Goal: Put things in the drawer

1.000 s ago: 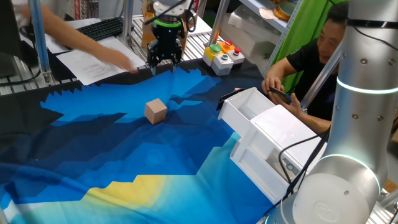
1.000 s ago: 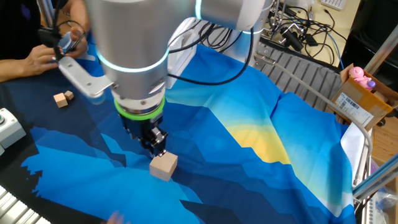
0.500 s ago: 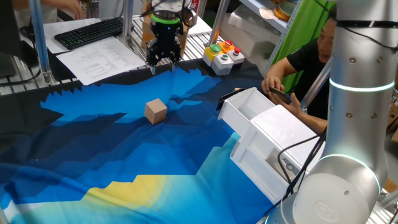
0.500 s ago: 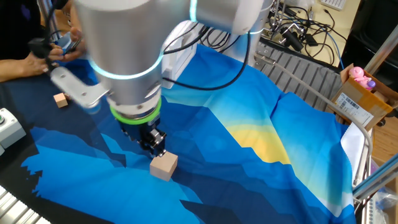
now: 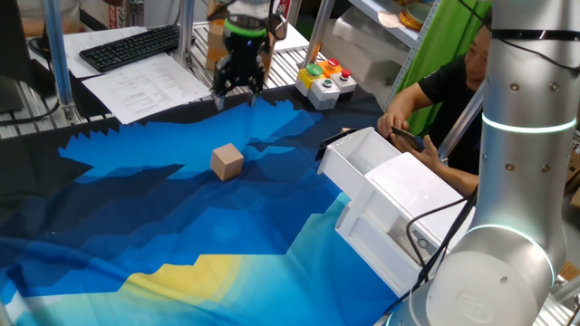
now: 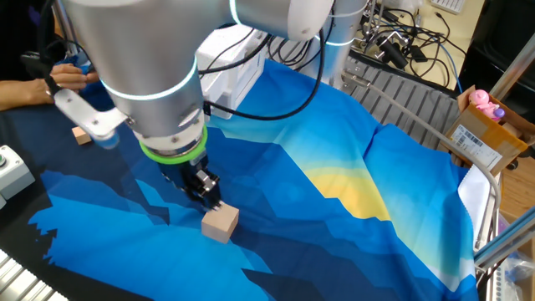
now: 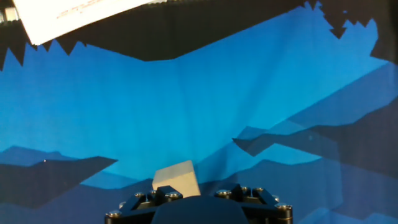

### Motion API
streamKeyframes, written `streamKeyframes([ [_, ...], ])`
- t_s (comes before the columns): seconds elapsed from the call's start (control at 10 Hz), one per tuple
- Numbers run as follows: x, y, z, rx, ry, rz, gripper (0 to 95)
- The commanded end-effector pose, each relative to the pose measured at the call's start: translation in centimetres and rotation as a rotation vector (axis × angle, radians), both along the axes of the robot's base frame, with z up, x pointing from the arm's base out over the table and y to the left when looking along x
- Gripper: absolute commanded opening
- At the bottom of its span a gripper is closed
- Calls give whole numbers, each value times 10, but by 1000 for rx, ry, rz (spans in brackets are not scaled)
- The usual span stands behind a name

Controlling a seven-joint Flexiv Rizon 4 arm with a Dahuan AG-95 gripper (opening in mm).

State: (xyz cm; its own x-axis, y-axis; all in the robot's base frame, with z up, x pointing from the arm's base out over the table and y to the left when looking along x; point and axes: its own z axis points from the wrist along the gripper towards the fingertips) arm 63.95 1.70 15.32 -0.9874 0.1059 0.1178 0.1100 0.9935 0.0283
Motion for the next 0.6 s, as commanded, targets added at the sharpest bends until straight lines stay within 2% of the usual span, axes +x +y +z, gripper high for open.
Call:
streamKeyframes([
  [0.1,-4,8,-15,-22,1,35,760],
  [0.3,-13,8,-47,-17,-2,59,760],
  [0.4,-14,8,-53,-15,-8,60,760],
  [0.5,-15,8,-64,-14,-11,66,760],
  [0.6,-16,9,-69,-16,-6,65,760],
])
